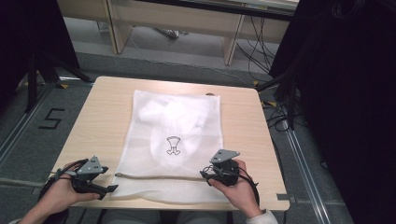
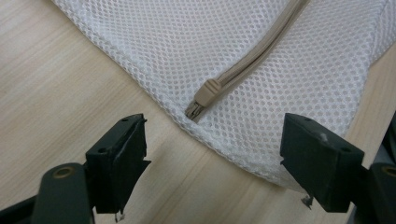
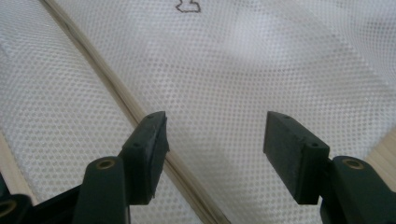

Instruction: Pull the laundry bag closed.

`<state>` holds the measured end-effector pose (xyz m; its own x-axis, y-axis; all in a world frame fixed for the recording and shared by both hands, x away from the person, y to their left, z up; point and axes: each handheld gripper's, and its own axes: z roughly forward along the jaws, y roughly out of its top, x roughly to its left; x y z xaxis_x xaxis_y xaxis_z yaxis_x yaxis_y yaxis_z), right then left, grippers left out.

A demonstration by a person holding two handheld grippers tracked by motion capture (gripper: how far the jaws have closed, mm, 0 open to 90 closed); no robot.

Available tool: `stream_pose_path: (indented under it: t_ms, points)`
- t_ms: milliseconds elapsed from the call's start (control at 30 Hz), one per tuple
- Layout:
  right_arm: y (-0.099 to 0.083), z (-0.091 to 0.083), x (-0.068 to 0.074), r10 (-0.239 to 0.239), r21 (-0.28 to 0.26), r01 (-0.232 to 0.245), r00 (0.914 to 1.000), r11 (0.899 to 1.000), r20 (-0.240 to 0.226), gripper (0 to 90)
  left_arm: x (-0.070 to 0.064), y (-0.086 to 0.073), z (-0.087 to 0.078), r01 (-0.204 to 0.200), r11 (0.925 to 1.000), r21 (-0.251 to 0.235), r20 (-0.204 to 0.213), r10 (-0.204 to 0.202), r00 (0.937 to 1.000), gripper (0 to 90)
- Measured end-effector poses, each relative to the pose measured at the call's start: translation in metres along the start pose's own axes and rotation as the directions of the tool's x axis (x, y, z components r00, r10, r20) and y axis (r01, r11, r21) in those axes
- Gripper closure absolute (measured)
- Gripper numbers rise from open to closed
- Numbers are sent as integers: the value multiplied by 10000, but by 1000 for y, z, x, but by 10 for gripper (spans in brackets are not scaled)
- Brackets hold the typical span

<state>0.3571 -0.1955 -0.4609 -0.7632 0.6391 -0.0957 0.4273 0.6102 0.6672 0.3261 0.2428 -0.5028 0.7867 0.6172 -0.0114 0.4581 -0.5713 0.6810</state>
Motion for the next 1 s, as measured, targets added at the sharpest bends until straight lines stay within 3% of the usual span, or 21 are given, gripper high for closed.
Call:
stream_pose_path:
  t_ms: [33, 133, 167, 200, 267, 300, 367, 400, 433, 467, 567, 600, 633, 700, 733, 800, 867, 900, 1000]
  points:
    - [1, 1, 1, 27, 15, -27, 10000, 10000, 6, 399, 1, 0, 0, -29, 10000, 37, -66, 29, 10000, 224]
    - [7, 8, 7, 156, 207, -141, 9968, 9997, -778, 398, 1, -1, 0, -25, 10000, 64, -92, 26, 10000, 225]
    - [7, 8, 7, 156, 207, -141, 9968, 9997, -778, 398, 1, -1, 0, -25, 10000, 64, -92, 26, 10000, 227]
    - [12, 14, 11, 54, 177, -38, 9959, 9998, -901, 408, -1, -1, 2, 191, 9998, 70, -61, -190, 9998, 228]
    - [18, 17, 16, 95, 89, -85, 9934, 9999, -1142, 412, 1, 0, 1, -55, 10000, 81, -73, 56, 10000, 228]
    - [22, 19, 19, 77, -12, -79, 9921, 10000, -1250, 422, -1, -1, 1, 218, 9997, 80, 29, -219, 9998, 227]
    - [29, 23, 23, -162, -181, 141, 9926, 9997, -1201, 423, -1, -1, 1, 237, 9997, 44, -3, -237, 9997, 227]
    - [34, 24, 26, -112, -36, 108, 9896, 9999, -1433, 423, 1, -1, 1, 257, 9996, 91, -104, -256, 9996, 228]
    - [36, 29, 29, -220, -361, 169, 9888, 9992, -1474, 423, 2, -1, 1, 122, 9999, 90, -82, -121, 9999, 228]
    - [40, 30, 32, -233, -321, 190, 9898, 9993, -1406, 424, 1, -2, 1, 313, 9995, 78, -11, -313, 9995, 228]
    - [48, 35, 37, -523, -471, 456, 9866, 9979, -1546, 427, 2, -2, 1, 143, 9998, 100, -65, -142, 9999, 227]
    - [56, 38, 41, -613, -328, 567, 9846, 9979, -1638, 434, 1, -2, 1, 352, 9993, 89, -49, -352, 9994, 228]
    - [59, 41, 44, -575, -470, 503, 9843, 9976, -1668, 445, 1, -2, 1, 288, 9995, 138, -149, -286, 9995, 228]
    - [64, 45, 47, -986, -619, 885, 9776, 9942, -1860, 483, 2, -2, 1, 169, 9998, 119, -131, -168, 9998, 228]
    - [66, 46, 50, -786, -492, 704, 9784, 9963, -1914, 484, 2, -2, 1, 85, 9999, 144, -165, -82, 9998, 228]
    - [69, 47, 52, -837, -371, 781, 9783, 9963, -1897, 484, 2, -2, 1, 65, 9998, 165, -160, -62, 9999, 227]
    - [73, 52, 54, -1076, -616, 970, 9736, 9934, -2011, 483, 2, -2, 1, 96, 9999, 137, -142, -94, 9999, 227]
    - [75, 52, 56, -800, -400, 735, 9763, 9965, -2011, 483, 2, -2, 1, 103, 9998, 139, -138, -101, 9999, 227]
    - [79, 57, 58, -978, -464, 901, 9729, 9949, -2095, 488, 2, -2, 1, 148, 9998, 118, -70, -148, 9999, 225]
